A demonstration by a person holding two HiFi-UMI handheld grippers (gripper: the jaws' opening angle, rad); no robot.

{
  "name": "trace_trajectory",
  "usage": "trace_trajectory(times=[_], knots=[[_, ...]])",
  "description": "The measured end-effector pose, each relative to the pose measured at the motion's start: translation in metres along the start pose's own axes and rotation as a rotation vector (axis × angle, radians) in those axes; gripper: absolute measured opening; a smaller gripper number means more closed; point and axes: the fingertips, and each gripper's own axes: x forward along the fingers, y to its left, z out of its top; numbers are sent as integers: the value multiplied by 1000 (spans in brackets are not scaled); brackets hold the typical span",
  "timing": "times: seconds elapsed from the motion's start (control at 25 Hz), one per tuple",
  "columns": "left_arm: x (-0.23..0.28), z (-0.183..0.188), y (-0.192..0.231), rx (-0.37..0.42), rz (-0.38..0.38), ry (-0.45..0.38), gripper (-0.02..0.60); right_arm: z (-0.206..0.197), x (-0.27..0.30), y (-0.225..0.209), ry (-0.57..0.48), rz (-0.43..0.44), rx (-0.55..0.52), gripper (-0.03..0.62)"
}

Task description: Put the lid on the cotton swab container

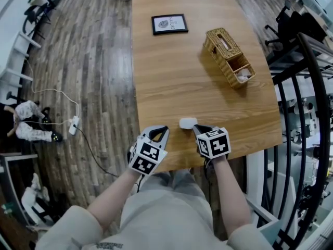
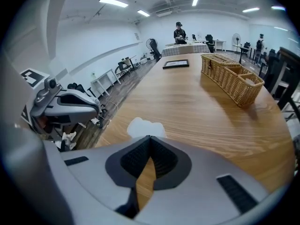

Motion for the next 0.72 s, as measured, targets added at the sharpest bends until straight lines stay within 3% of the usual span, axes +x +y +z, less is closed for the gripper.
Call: trace_trajectory(times=[0.4,0.72], knots=[[-11,2,-2,12,4,-17,23,3,-1,2,17,-32,-25,28],[-41,27,1,20,30,-75,23,32,-53,12,-164,-17,32,28]])
